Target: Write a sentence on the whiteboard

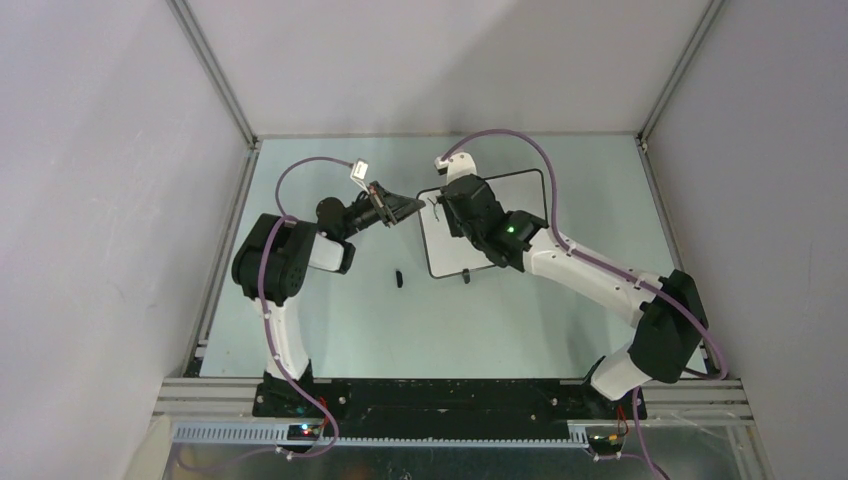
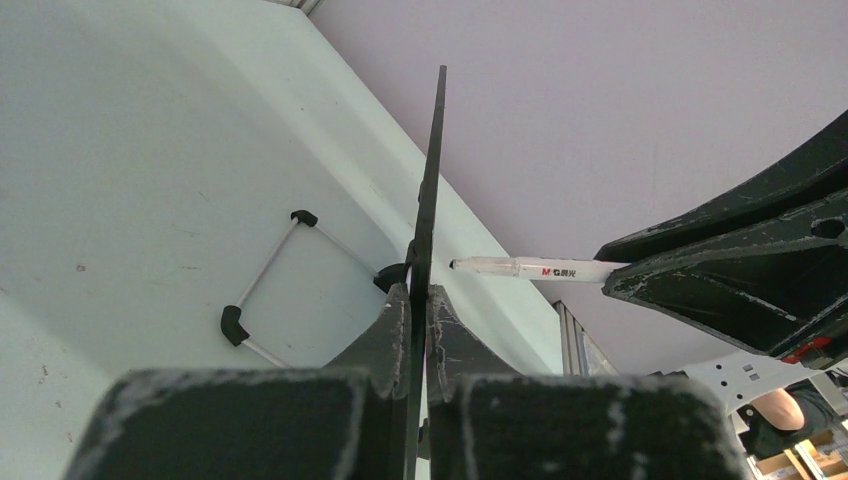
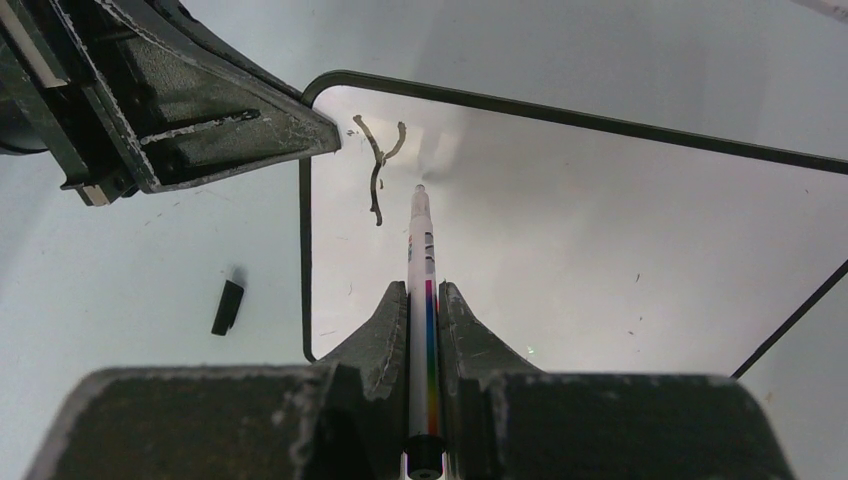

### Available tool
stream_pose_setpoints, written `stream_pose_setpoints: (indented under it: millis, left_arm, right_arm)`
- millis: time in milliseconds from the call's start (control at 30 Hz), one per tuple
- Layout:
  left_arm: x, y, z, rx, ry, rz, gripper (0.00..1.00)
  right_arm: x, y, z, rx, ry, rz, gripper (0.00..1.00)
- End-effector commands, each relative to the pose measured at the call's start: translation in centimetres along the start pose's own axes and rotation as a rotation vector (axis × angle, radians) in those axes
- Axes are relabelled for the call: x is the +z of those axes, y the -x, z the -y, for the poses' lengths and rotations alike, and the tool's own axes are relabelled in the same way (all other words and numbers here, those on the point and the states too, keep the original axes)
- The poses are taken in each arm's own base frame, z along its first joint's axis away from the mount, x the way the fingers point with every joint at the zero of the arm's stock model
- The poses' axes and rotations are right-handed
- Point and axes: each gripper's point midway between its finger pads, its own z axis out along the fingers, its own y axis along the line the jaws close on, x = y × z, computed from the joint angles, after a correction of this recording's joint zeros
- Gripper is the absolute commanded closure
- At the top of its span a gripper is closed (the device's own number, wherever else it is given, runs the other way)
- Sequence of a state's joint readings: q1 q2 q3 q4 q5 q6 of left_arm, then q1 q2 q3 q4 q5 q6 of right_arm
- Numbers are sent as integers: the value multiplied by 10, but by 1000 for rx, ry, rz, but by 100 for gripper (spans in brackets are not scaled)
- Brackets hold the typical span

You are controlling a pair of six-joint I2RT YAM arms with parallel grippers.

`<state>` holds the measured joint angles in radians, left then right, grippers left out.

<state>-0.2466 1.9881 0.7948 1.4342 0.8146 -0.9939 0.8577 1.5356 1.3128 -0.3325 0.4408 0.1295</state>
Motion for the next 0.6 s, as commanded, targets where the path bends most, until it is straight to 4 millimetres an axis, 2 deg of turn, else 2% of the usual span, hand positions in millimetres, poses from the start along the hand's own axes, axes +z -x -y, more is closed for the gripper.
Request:
stream_pose_setpoints:
  millis: [0,567]
  left_arm:
    - [6,10,15,47,-56,11,100]
    - [6,10,16,47,-58,9,100]
  right_arm:
    - [-1,25,2,14,-23,54,100]
    - [6,21,6,2,-58,47,100]
